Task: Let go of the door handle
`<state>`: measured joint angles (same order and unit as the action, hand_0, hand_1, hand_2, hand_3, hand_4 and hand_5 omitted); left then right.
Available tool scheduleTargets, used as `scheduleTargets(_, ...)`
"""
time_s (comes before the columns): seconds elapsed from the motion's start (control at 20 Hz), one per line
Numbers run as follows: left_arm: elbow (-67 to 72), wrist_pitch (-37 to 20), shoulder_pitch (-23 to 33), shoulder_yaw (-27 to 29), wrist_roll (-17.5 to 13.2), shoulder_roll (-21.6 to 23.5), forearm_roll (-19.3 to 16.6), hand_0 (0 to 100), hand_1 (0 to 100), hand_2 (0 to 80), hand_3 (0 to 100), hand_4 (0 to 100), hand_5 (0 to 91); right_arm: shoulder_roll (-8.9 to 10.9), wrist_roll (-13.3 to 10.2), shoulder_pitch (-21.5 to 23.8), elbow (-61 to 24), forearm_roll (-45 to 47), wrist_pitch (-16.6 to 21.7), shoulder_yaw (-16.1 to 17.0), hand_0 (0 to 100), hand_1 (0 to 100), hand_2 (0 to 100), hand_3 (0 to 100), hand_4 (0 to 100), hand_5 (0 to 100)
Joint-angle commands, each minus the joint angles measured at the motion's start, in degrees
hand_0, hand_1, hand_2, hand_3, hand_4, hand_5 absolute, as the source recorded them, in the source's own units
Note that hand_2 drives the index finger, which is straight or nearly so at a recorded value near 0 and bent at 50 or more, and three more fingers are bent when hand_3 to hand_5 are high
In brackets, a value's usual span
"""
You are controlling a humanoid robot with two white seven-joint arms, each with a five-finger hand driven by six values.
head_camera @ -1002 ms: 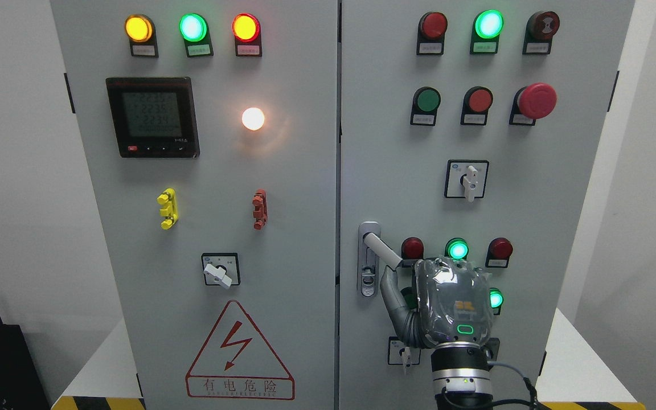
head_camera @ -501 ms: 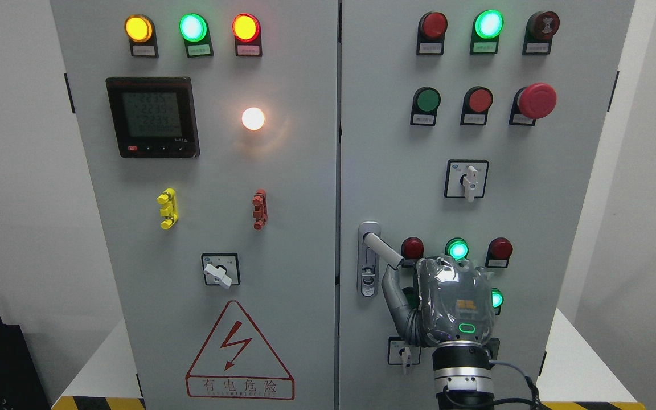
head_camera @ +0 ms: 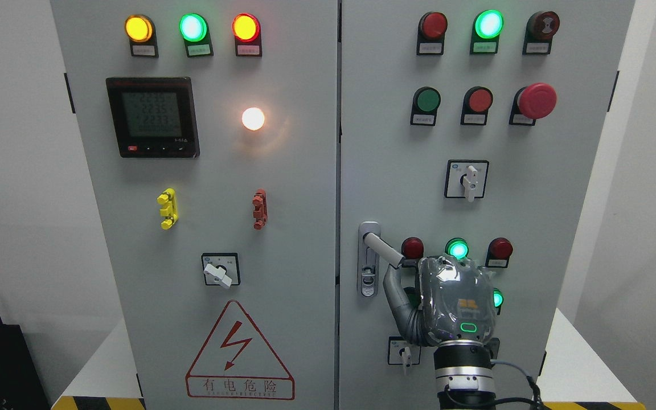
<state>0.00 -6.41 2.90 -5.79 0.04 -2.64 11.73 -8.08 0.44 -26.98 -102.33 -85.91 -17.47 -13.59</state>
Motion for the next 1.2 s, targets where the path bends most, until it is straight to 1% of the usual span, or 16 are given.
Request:
scheduleTargets(0.0, -1.8, 0.0, 0.0, 0.1, 0.0, 0.0, 0.0, 12, 39, 0.0, 0, 0, 0.0, 0.08, 0.0, 0.0, -0.4, 0.0, 0.1, 0.3, 61, 7, 98, 100, 100, 97)
scheduleTargets(1.15, -1.8, 0.0, 0.0, 0.1, 0.0, 0.0, 0.0, 12, 39, 0.0, 0, 0, 0.0, 0.08, 0.1, -0.5, -0.4, 0.1, 0.1, 0.8, 62, 7, 98, 100, 99, 97)
